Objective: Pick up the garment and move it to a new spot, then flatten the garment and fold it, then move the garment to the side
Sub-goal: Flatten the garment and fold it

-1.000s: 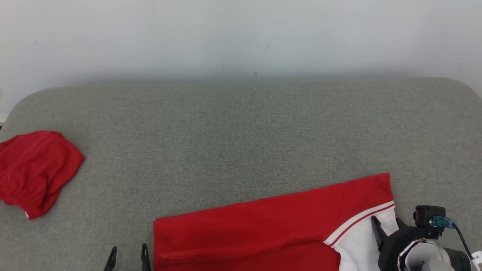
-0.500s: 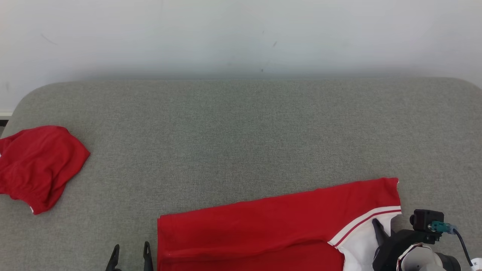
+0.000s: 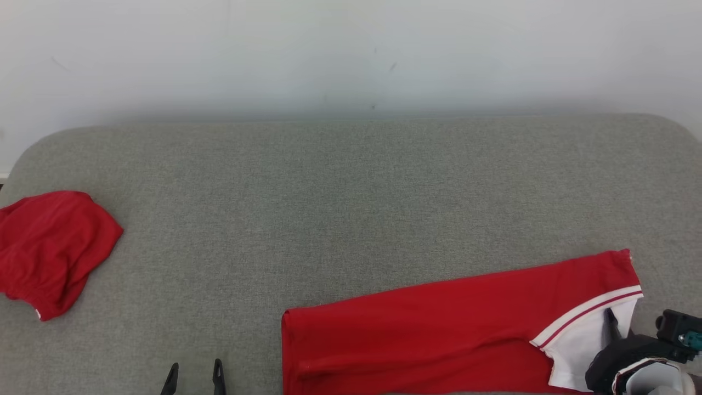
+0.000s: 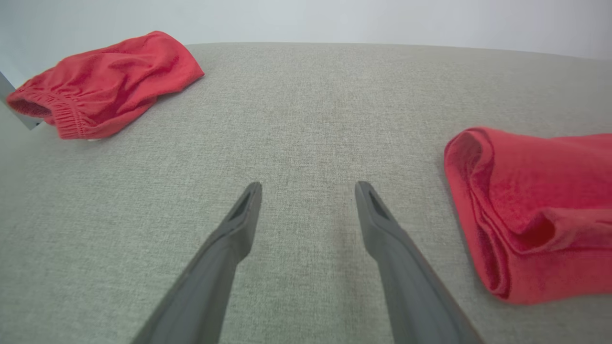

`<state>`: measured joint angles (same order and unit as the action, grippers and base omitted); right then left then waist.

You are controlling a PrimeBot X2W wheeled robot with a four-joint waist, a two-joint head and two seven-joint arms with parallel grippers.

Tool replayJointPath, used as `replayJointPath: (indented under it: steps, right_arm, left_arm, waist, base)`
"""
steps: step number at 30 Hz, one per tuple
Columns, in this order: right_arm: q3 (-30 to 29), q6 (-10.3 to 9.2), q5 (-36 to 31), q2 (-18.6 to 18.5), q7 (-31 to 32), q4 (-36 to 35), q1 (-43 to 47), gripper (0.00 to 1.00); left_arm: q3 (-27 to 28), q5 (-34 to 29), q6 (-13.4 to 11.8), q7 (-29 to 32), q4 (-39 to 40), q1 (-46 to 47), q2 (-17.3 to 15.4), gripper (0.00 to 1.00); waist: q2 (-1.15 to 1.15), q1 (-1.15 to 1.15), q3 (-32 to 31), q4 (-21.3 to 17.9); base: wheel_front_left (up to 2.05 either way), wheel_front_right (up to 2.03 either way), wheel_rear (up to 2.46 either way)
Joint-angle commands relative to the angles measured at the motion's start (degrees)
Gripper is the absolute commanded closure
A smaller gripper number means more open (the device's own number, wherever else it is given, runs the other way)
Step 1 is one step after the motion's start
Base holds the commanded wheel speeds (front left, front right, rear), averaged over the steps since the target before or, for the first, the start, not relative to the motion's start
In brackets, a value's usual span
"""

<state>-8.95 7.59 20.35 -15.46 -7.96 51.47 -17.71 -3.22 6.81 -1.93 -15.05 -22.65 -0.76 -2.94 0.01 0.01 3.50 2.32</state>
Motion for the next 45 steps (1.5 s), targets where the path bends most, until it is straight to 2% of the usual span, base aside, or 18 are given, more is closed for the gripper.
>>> replayJointPath:
  steps: [1, 9, 17, 22, 26, 31, 39, 40, 41, 42, 43, 45]
  right_arm:
    - [0.23, -0.20, -0.26, 0.33, -0.35, -0.43, -0.69, 1.00]
    - [9.58, -0.17, 3.05, 3.79, 0.75, -12.76, 2.88, 1.00]
    - [20.80, -0.17, 7.03, 6.17, 8.29, -27.88, 9.49, 1.00]
    - [28.57, -0.17, 8.29, 7.91, 12.83, -33.12, 11.26, 1.00]
    - [33.62, -0.17, 8.44, 9.67, 13.90, -33.13, 9.33, 1.00]
    - [39.58, -0.17, 7.49, 11.30, 13.47, -29.67, 5.13, 1.00]
    - [43.09, -0.17, 7.38, 12.57, 9.21, -21.71, -1.27, 1.00]
    - [43.25, -0.17, 8.16, 12.57, 7.64, -20.20, -1.93, 0.84]
    - [43.44, -0.17, 8.84, 12.60, 6.77, -19.84, -2.11, 0.31]
    - [43.44, -0.17, 8.84, 12.60, 6.77, -19.84, -2.11, 0.31]
    - [43.82, -0.17, 9.42, 12.62, 5.99, -19.54, -2.26, 0.00]
    - [44.26, -0.17, 10.28, 12.63, 4.48, -18.84, -2.54, 0.00]
  left_arm:
    - [-0.02, 0.38, 0.20, -0.17, 0.01, -0.27, 0.08, 0.00]
    - [-1.37, 1.73, -0.20, -0.17, -0.08, -0.72, 0.07, 0.00]
    - [-3.41, 1.89, 0.45, -0.17, 0.31, -0.08, 0.06, 0.00]
    - [-4.82, 1.52, 0.85, -0.17, 0.02, 0.90, 0.05, 0.00]
    - [-5.60, 1.15, 1.30, -0.17, -0.30, 1.42, 0.05, 0.00]
    - [-7.37, 0.96, 1.83, -0.17, -0.53, 2.47, 0.06, 0.00]
    - [-8.32, 1.92, 1.54, -0.17, -0.64, 2.74, 0.04, 0.00]
    - [-8.21, 1.92, 1.49, -0.17, -0.63, 2.43, 0.04, 0.00]
    - [-8.13, 1.94, 1.50, -0.17, -0.63, 2.29, 0.04, 0.00]
    - [-8.13, 1.94, 1.50, -0.17, -0.63, 2.29, 0.04, 0.00]
    - [-7.99, 2.02, 1.38, -0.17, -0.62, 2.13, 0.04, 0.00]
    - [-7.67, 2.17, 1.21, -0.17, -0.60, 1.81, 0.04, 0.00]
  waist:
    - [-0.01, -0.01, -0.19, -0.42]
    - [-0.01, -0.01, -1.03, -2.22]
    - [-0.01, -0.01, -1.23, -2.03]
    - [-0.01, -0.01, -0.79, -0.92]
    - [-0.01, -0.01, -0.38, 0.34]
    - [-0.01, -0.01, 0.12, 2.84]
    - [-0.01, -0.01, 0.78, 6.03]
    - [-0.01, -0.01, 0.73, 6.12]
    - [-0.01, -0.01, 0.70, 6.08]
    - [-0.01, -0.01, 0.70, 6.08]
    - [-0.01, -0.01, 0.63, 5.93]
    - [-0.01, -0.01, 0.54, 5.44]
  base:
    - [0.00, 0.00, 0.00]
    - [0.00, 0.00, 0.00]
    - [0.00, 0.00, 0.00]
    - [0.00, 0.00, 0.00]
    - [0.00, 0.00, 0.00]
    - [0.00, 0.00, 0.00]
    - [0.00, 0.00, 0.00]
    - [0.00, 0.00, 0.00]
    - [0.00, 0.00, 0.00]
    - [0.00, 0.00, 0.00]
    - [0.00, 0.00, 0.00]
    - [0.00, 0.00, 0.00]
